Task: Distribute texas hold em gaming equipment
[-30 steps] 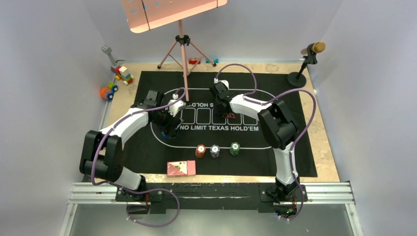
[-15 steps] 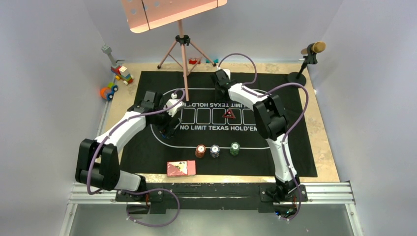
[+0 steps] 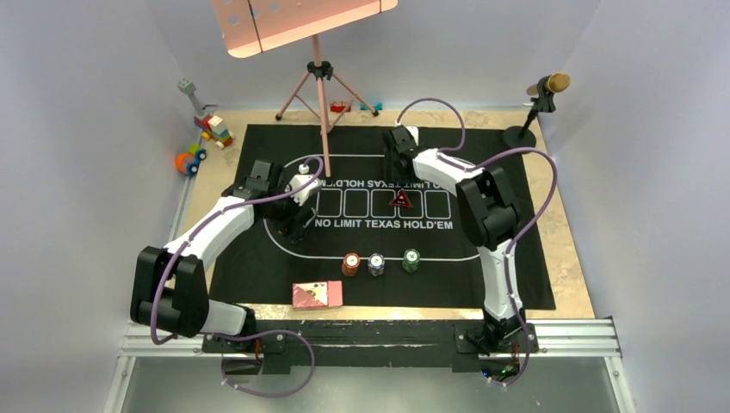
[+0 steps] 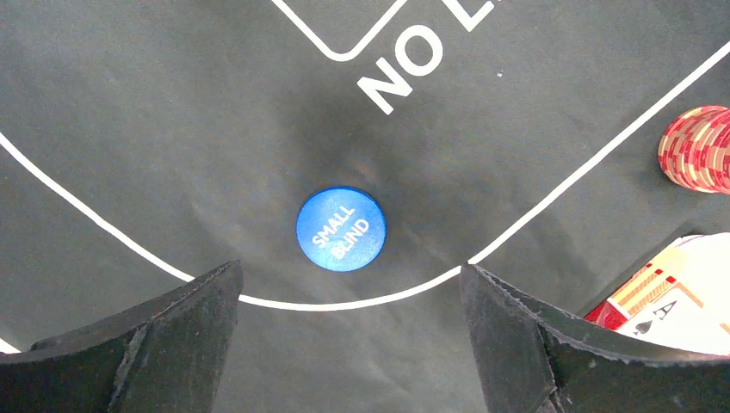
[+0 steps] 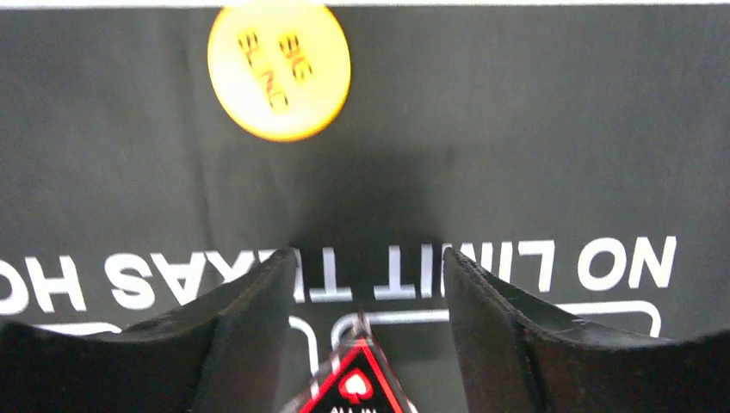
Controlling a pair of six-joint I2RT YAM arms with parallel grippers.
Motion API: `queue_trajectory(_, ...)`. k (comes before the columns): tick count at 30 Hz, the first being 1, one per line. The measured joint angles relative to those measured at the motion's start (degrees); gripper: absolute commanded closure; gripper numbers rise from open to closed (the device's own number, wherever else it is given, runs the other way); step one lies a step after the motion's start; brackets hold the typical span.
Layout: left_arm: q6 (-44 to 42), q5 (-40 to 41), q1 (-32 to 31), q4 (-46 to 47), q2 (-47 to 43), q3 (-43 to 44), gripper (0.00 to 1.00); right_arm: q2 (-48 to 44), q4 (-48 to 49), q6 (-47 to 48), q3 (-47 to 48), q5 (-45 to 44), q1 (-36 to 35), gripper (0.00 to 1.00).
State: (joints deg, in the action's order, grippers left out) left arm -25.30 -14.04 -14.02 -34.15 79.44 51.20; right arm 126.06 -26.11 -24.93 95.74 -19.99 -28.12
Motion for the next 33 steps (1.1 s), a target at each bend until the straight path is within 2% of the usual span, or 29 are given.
queue_trajectory(4,0.0,0.3,0.0,0.0,0.1,0.0,0.0,-4.6,0.9,0.6,-7.0,0.0,-1.7,0.28)
queue_trajectory(10,0.0,0.4,0.0,0.0,0.1,0.0,0.0,-5.7,2.6,1.0,-9.3,-0.1,-4.0,0.29)
queue_trajectory(15,-0.5,0.9,0.0,-0.1,0.1,0.0,0.0,-7.3,4.5,0.7,-12.1,-1.2,-5.4,0.35)
queue_trajectory(22,-1.2,1.4,0.0,-0.5,-0.3,0.0,0.0,-14.8,5.0,-1.4,-22.8,-3.3,-6.3,0.41)
queue_trajectory(27,-1.5,1.6,0.0,-1.0,-0.6,0.0,0.0,-18.7,3.9,-4.0,-28.0,-5.0,-5.9,0.51)
queue_trajectory(29,-1.6,1.8,0.0,-1.2,-0.6,0.0,0.0,-20.1,3.1,-5.0,-29.6,-6.0,-5.2,0.62)
queue_trajectory(33,-2.2,2.1,0.0,-1.4,-1.0,0.0,0.0,-23.6,0.0,-6.7,-33.2,-7.1,-1.7,0.62)
